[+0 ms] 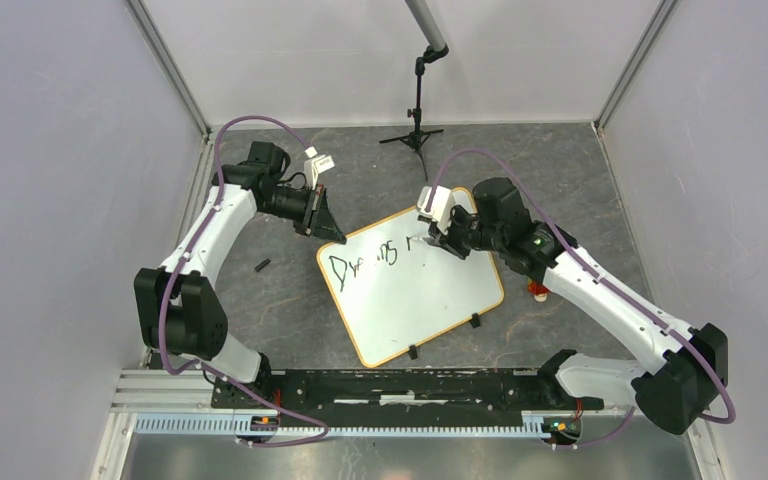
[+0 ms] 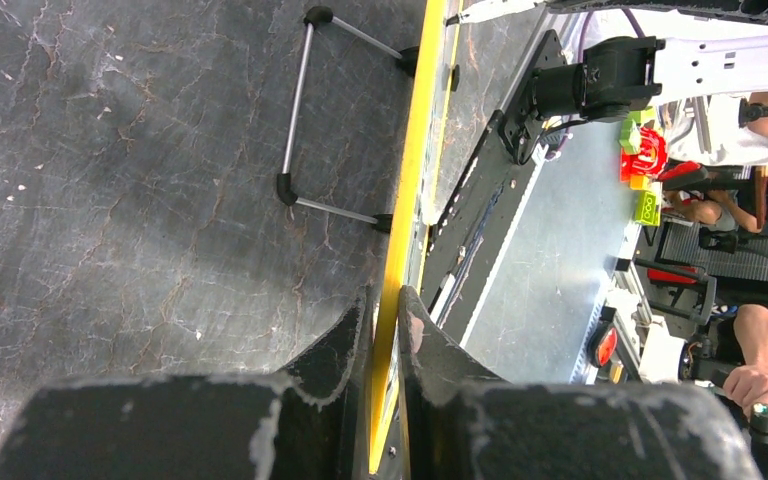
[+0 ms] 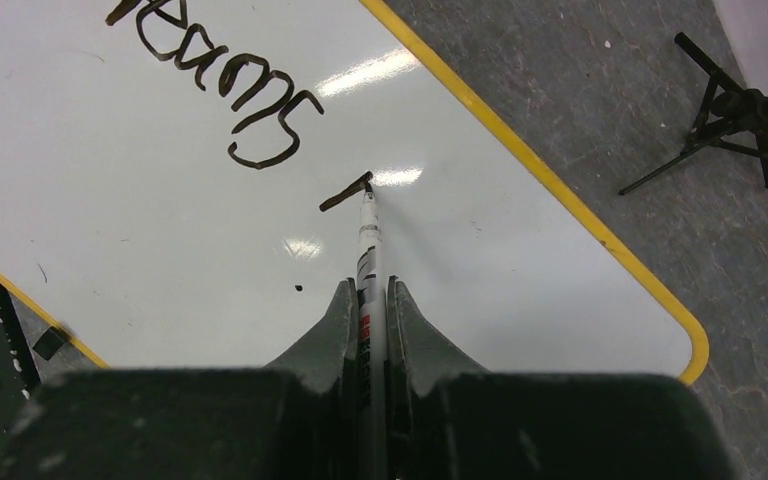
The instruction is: Write a sentence on the whiteboard
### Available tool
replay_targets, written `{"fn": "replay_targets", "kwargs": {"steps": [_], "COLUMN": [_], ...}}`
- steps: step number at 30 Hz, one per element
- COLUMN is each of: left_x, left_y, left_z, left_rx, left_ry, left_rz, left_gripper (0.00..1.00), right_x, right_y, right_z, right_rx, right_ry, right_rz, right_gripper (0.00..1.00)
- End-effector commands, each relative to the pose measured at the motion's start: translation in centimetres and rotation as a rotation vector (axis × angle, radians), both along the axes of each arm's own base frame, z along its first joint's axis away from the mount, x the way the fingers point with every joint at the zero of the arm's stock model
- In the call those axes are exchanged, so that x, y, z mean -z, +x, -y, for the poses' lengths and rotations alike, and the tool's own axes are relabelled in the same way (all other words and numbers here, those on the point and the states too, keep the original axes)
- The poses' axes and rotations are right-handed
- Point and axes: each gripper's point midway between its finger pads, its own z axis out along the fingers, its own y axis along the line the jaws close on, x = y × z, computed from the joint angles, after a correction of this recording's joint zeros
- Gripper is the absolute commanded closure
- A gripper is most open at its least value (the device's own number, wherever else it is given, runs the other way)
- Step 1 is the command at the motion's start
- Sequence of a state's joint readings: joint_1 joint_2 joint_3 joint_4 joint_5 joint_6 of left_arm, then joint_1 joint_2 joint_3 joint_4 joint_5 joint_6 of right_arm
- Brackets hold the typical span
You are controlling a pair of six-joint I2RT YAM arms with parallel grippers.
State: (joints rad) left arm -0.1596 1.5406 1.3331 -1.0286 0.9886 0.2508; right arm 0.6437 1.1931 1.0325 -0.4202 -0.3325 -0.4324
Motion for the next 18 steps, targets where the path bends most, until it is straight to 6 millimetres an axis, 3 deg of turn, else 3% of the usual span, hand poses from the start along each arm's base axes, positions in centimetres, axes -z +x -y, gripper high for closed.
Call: {"fn": "replay_targets", "kwargs": {"steps": [1, 7, 18], "left_x": [0.3, 0.5, 0.3], "left_y": [0.3, 0.3, 0.2], "left_z": [0.3, 0.3, 0.3], "left_rx": [0.028, 0.028, 0.029], "left_ry": [0.027, 0.028, 0.028], "left_rz": [0.035, 0.031, 0.037], "left_gripper": [0.98, 0.98, 0.98], "right_x": [-1.5, -0.3, 2.3], "right_y": [2.1, 1.8, -1.1], "right_z": [1.1, 2.1, 2.0], "right_rx": [0.084, 0.093, -0.005], "right_ry": [-0.007, -0.038, -0.061], "right_rz": [0.066, 0.068, -0.028], "right_gripper": [1.0, 1.0, 1.0]}}
